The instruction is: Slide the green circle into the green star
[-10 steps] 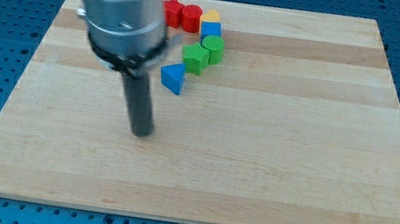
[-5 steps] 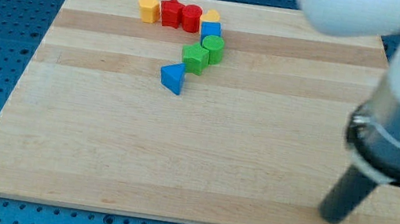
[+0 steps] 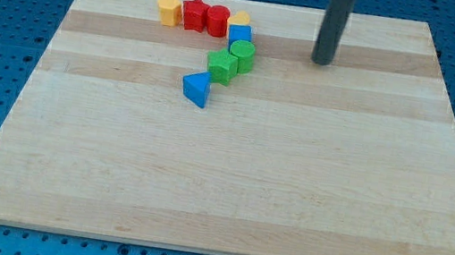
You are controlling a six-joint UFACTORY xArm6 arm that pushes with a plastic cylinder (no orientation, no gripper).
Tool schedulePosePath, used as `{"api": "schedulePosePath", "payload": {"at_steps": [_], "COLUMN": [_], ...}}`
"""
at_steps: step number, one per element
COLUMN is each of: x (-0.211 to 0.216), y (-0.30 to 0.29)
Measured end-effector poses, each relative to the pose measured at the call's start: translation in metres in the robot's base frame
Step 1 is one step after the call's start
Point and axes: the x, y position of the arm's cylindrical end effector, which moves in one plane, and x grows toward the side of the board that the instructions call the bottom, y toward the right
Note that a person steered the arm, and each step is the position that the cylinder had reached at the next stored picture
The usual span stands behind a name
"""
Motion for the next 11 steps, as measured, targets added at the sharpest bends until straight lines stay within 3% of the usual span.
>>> {"api": "schedulePosePath", "payload": {"at_steps": [4, 6, 11], "x": [0.030, 0.022, 0.022], "y": [-0.063, -0.092, -0.113]}}
